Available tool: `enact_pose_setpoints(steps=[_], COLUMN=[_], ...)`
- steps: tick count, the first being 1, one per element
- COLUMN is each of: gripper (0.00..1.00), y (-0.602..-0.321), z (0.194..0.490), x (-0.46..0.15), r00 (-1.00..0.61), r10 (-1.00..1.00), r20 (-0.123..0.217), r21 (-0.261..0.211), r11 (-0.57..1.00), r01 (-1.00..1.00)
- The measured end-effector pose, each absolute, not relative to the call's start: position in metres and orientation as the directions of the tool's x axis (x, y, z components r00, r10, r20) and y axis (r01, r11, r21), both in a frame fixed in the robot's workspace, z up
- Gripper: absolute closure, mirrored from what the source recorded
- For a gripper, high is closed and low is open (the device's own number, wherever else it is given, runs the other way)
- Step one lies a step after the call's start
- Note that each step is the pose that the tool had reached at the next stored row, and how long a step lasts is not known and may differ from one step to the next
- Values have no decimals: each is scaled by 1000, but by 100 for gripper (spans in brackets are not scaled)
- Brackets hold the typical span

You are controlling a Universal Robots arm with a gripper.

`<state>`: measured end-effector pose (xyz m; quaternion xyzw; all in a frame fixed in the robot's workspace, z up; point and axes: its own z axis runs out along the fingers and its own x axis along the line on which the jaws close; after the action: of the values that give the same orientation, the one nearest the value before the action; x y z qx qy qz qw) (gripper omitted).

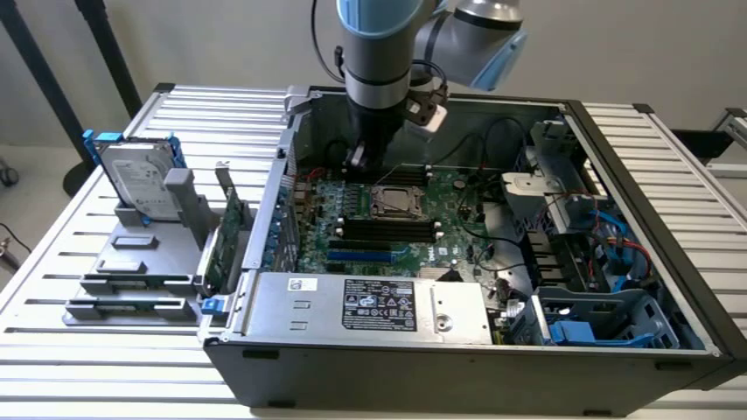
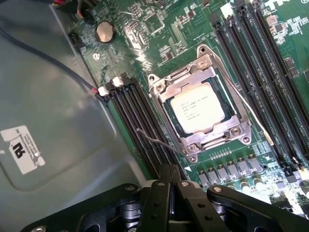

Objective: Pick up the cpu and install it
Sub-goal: 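Close the cpu cover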

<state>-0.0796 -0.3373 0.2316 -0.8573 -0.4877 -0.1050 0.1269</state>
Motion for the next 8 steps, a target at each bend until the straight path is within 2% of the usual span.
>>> enact_pose_setpoints(steps=[8], gripper=[89], y=[-337], z=[223], x=[-80], r00=[526], r10=[801], r20=[286], r21=[-104], r11=[-519], r01=[848])
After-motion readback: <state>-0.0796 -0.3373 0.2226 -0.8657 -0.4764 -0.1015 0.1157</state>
